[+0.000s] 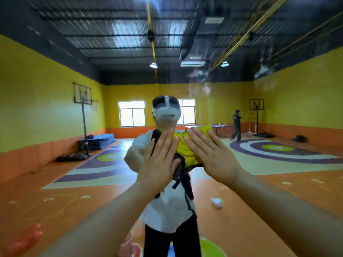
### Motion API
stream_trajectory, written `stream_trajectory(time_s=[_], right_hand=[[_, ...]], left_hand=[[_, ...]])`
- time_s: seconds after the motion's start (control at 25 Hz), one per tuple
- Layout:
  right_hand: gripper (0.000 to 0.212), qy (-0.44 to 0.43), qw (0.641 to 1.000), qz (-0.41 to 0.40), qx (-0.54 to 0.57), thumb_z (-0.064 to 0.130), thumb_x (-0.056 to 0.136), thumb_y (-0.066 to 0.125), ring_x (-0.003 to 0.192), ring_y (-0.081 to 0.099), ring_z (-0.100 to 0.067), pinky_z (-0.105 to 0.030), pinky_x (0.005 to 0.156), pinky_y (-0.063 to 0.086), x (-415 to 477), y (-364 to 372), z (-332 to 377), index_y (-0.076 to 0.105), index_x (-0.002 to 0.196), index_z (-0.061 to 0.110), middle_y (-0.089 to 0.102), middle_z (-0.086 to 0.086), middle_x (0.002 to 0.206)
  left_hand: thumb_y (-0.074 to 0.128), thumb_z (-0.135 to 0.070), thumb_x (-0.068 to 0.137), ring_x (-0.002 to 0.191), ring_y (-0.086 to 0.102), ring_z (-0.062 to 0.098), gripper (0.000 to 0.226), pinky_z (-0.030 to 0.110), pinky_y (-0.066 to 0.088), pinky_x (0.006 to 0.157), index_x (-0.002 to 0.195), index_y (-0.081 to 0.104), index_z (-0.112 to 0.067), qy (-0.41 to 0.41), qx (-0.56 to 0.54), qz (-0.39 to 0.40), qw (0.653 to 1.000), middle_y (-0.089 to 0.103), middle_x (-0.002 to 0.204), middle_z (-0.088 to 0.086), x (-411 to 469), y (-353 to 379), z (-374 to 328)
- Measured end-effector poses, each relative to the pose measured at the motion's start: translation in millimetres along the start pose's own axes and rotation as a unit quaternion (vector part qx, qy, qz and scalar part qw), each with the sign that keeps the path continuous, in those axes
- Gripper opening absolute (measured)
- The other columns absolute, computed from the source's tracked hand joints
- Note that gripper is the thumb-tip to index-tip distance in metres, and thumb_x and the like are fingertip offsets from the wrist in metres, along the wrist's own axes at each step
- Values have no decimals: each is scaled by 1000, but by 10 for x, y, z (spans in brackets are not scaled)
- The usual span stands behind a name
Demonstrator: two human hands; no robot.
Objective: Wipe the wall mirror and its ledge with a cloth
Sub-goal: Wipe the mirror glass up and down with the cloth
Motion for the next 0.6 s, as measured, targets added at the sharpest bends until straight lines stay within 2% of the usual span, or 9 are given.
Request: stream_trajectory(time_s=[0.12,0.24,0.32,0.4,0.48,0.6], right_hand=[[85,31,999,-12,-8,10,89,57,158,8,-22,-50,125,20,644,-230,-534,15,163,16,9,-5,171],[81,56,997,-36,-28,14,92,50,158,4,-21,-47,127,11,1357,-484,-1161,13,164,18,8,-4,172],[80,66,996,-51,-34,18,89,43,158,7,-22,-46,127,9,1766,-650,-1502,15,163,18,12,-4,171],[85,75,996,-51,-14,19,87,51,158,6,-22,-48,127,10,2108,-760,-1785,16,163,19,12,-4,171],[95,99,994,-47,-2,16,86,61,158,-2,-19,-47,128,5,2455,-893,-2127,7,163,22,4,-1,171],[98,126,991,-35,3,17,90,60,156,-14,-15,-41,128,-6,2917,-1200,-2501,-6,161,26,-9,3,170]], left_hand=[[25,-41,108,159,8,25,63,53,25,123,163,20,-10,1,11,-14,1000,9,172,10,796,-268,274],[20,-41,108,159,8,27,63,55,25,124,163,18,-10,18,29,-33,999,8,172,11,1728,-635,549],[19,-42,108,159,5,24,63,51,17,127,163,18,-13,20,45,-51,997,6,172,8,2236,-854,713],[19,-43,107,159,1,21,63,47,12,128,164,17,-16,25,46,-66,996,4,173,5,2657,-1028,862],[18,-45,107,159,-6,18,64,45,6,128,165,12,-20,17,41,-64,997,-3,173,2,3120,-1220,999],[25,-41,110,156,-22,16,64,44,-6,128,164,-6,-25,-22,34,-10,999,-21,170,-1,3736,-1542,1150]])
Point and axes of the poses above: each hand's wrist, its own x-axis towards the middle knuckle, its own y-axis out of the palm, z = x × y, the point moved 10 cm from there along x, towards the middle knuckle
